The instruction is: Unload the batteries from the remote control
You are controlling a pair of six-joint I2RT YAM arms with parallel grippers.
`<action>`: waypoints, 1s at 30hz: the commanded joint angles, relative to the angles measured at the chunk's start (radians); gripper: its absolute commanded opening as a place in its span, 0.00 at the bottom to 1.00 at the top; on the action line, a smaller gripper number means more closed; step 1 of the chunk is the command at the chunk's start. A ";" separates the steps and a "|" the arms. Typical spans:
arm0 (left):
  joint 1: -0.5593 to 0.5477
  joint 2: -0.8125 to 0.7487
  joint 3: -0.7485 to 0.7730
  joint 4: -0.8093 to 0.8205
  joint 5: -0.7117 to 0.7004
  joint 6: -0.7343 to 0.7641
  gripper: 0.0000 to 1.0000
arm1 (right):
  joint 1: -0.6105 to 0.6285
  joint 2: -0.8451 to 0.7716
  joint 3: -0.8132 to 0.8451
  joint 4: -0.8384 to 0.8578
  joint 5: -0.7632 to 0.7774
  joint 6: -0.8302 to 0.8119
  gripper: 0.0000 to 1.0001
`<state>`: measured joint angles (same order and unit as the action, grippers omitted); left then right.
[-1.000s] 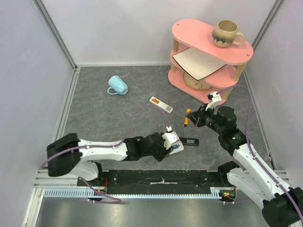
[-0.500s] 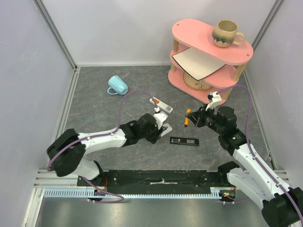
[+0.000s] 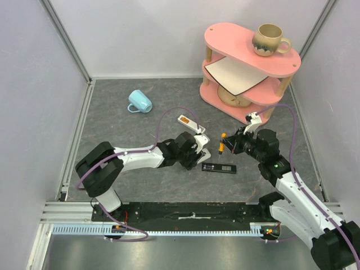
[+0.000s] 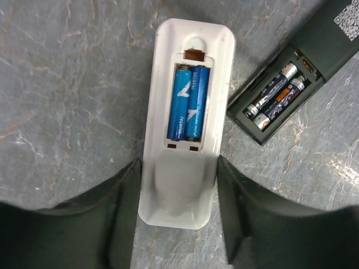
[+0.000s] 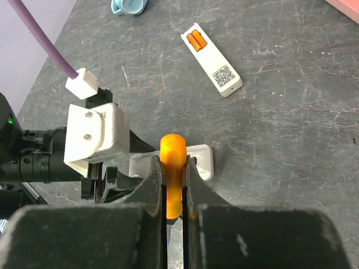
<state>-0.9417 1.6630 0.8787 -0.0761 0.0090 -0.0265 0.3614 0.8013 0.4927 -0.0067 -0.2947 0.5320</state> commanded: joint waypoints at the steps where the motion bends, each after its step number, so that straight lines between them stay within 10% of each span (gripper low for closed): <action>1: 0.001 -0.025 0.080 -0.017 0.017 0.071 0.66 | -0.007 -0.004 -0.011 0.068 -0.015 0.017 0.00; 4: 0.003 -0.045 0.095 -0.028 -0.006 0.086 0.82 | -0.006 0.004 -0.013 0.077 -0.011 0.020 0.00; 22: 0.015 -0.023 -0.044 0.118 -0.046 0.063 0.83 | -0.004 0.196 -0.051 0.399 -0.055 0.109 0.00; 30: 0.055 -0.005 -0.038 0.114 0.035 0.045 0.59 | 0.002 0.338 -0.005 0.504 -0.018 0.105 0.00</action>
<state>-0.9028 1.6405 0.8314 -0.0040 -0.0082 0.0227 0.3599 1.1057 0.4400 0.3923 -0.3378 0.6369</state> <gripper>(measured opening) 0.631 0.070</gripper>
